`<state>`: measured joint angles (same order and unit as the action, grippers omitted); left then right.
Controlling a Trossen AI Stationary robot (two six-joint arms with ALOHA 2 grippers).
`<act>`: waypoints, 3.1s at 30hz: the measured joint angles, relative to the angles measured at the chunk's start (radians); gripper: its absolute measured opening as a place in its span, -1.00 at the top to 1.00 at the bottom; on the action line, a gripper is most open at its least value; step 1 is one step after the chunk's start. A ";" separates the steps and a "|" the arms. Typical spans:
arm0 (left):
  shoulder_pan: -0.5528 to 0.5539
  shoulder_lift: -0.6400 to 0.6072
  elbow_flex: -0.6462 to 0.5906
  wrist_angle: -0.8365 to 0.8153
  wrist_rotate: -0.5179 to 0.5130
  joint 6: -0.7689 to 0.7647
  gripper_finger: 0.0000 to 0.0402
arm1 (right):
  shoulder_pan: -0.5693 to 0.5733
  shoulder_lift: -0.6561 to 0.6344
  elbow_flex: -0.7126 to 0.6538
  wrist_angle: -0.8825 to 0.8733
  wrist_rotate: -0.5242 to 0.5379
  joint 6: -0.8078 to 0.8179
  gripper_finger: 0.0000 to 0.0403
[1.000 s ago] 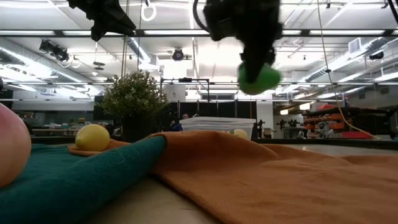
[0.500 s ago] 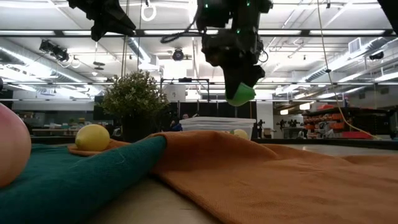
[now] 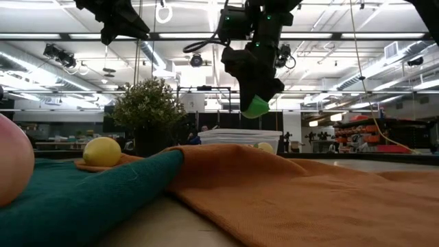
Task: Pick and placing Produce into tupperware
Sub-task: Put the green pear into the transparent bin
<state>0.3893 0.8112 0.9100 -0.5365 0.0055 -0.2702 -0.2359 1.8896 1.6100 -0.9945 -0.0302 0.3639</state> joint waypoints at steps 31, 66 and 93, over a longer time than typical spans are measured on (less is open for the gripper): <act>0.000 0.000 0.000 0.001 0.000 -0.033 0.49 | -0.188 0.385 0.578 -0.317 0.039 -0.528 0.07; 0.000 0.000 0.000 -0.016 -0.001 -0.007 0.49 | -0.213 0.475 0.489 -0.202 0.145 -0.814 0.07; 0.000 0.000 0.000 -0.024 0.000 -0.007 0.49 | -0.187 0.430 0.490 -0.216 0.212 -0.814 -0.12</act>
<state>0.3894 0.8116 0.9100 -0.5603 0.0051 -0.2771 -0.4230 2.3199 2.0997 -1.2106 0.1823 -0.4500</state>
